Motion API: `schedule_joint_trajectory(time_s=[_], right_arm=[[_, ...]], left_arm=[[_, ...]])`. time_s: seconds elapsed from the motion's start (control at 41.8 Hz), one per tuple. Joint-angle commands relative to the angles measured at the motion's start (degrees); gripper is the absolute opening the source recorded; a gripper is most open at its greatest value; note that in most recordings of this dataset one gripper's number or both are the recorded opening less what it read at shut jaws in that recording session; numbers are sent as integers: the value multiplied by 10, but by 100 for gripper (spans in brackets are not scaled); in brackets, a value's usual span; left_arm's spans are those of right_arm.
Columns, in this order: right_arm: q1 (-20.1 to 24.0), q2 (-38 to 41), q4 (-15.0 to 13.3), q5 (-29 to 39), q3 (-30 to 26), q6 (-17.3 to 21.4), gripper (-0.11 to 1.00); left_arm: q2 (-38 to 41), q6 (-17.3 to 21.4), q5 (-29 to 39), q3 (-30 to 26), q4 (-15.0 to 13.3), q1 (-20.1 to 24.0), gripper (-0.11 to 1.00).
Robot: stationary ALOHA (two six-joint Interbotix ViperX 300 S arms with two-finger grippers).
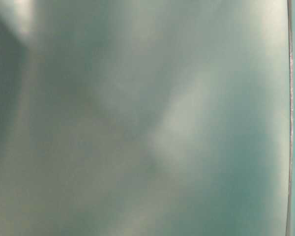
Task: Scoop the yellow hexagonal prism block from the bowl with a spoon using the right arm.
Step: 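Move the right gripper left toward the red spoon handle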
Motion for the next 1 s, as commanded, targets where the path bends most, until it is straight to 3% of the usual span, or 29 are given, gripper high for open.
schedule_joint_trajectory(time_s=[0.0, 0.239, 0.311, 0.478, 0.55, 0.669, 0.98], right_arm=[[-4, 4, -1, -3, -12, 0, 0], [-4, 30, -1, 58, -42, 0, 1], [-4, 33, 0, 59, -44, 0, 7], [-4, 37, 2, 80, -43, 7, 47], [-4, 44, 15, 104, -43, 13, 57], [-4, 63, 21, 127, -40, 25, 55], [26, 138, 22, 110, -33, 28, 50]], left_arm=[[4, 0, 10, -14, 5, 1, 0], [3, -7, 10, -14, 6, 0, 0], [3, -8, 10, -14, 6, 1, 0], [4, -8, 10, -14, 6, 0, 0], [4, -8, 10, -14, 6, 1, 0], [4, -8, 10, -14, 6, 1, 0], [4, -8, 10, -13, 6, 0, 0]])
